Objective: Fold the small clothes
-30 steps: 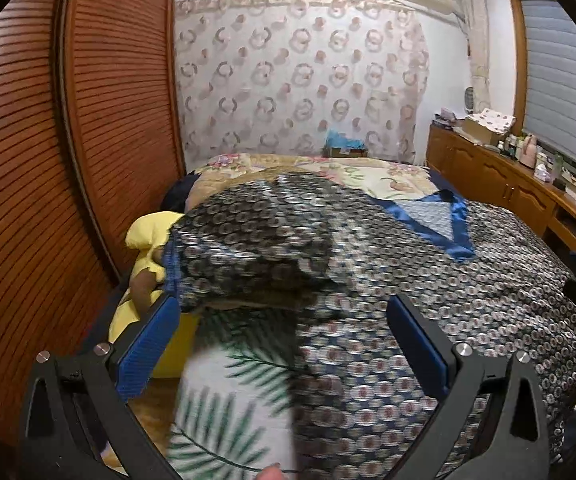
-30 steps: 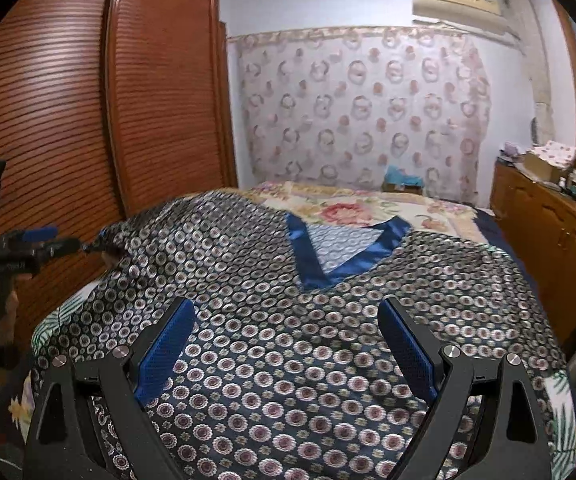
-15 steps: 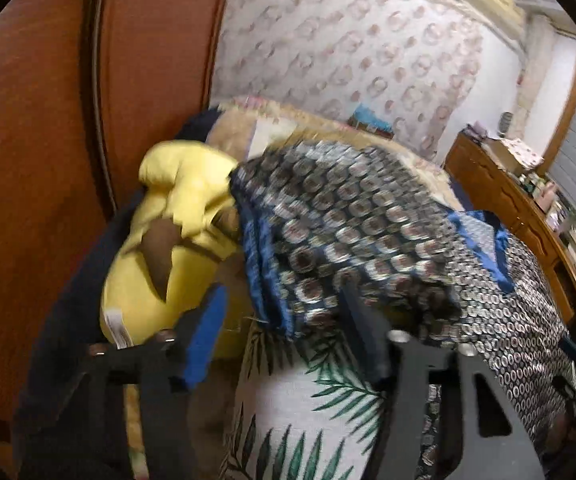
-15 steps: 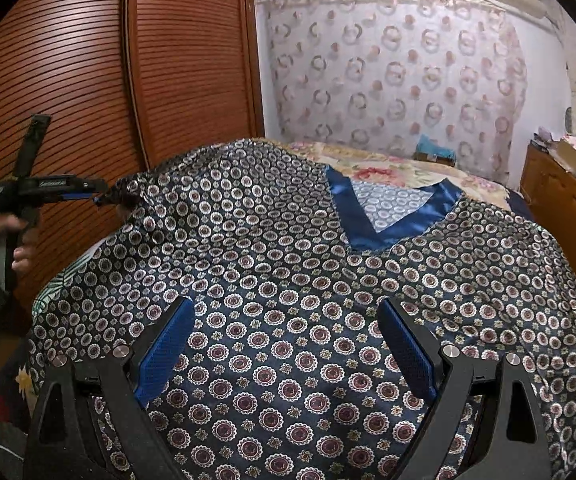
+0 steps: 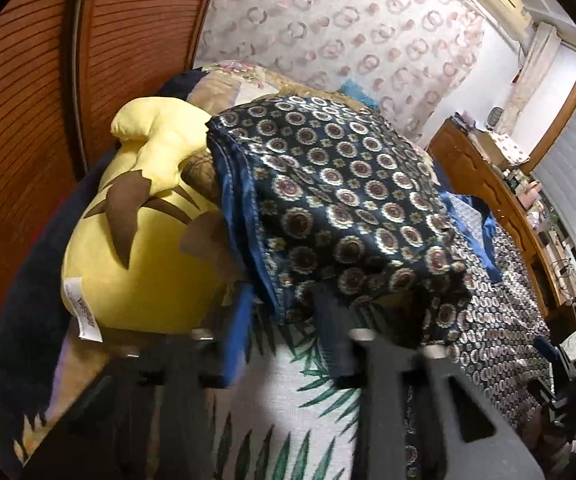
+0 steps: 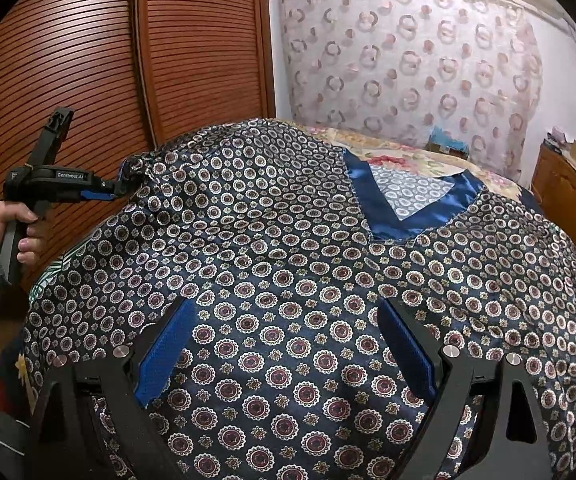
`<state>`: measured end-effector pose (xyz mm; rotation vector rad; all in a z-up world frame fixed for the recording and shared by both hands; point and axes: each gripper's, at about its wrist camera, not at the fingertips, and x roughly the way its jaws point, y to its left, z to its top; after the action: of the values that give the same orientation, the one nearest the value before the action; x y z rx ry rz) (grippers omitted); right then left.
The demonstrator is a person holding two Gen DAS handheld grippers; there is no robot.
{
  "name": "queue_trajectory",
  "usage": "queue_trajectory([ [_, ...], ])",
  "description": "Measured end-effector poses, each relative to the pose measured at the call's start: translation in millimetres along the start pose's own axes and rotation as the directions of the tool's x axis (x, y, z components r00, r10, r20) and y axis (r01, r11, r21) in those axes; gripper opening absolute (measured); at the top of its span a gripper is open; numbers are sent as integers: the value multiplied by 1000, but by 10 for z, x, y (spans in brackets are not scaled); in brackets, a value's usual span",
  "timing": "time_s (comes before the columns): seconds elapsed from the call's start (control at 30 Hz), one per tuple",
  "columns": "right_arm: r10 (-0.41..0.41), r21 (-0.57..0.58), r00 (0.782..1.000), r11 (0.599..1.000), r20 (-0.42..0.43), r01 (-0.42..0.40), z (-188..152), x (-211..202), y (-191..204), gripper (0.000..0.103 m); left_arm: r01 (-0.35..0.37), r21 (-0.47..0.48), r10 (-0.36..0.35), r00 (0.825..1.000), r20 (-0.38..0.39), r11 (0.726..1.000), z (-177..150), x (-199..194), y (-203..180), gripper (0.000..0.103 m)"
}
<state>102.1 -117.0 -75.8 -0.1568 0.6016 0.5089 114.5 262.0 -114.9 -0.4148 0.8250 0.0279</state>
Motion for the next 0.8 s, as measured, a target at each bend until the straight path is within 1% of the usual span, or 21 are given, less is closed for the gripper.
queue_trajectory([
  [0.03,1,2,1000,1000,0,-1,-3,-4,-2,93,-5,3,5,1000,-2,1000,17,15,13,7],
  [0.17,4,6,1000,1000,-2,-4,-8,7,-10,93,-14,50,13,1000,22,999,22,-63,-14,4],
  [0.23,3,6,1000,1000,1,-3,3,14,-13,93,-26,64,23,998,53,998,48,-169,-1,4],
  [0.37,3,16,1000,1000,7,-3,-3,16,-26,93,-33,93,22,993,115,995,143,-401,-118,4],
  [0.43,4,19,1000,1000,8,-4,3,11,-29,93,-32,124,15,990,139,992,242,-488,-253,4],
  [0.53,8,30,1000,1000,10,-8,6,-9,-41,93,-8,181,-21,987,158,984,388,-556,-535,4],
  [0.63,10,46,1000,999,18,-11,41,-60,-96,93,30,247,-69,986,153,969,477,-550,-883,4],
  [0.7,-2,47,999,999,33,1,75,-114,-132,93,67,303,-110,986,126,951,487,-509,-1190,4],
  [0.8,-19,56,998,998,54,16,101,-200,-196,93,121,363,-159,984,76,924,374,-470,-1553,4],
])
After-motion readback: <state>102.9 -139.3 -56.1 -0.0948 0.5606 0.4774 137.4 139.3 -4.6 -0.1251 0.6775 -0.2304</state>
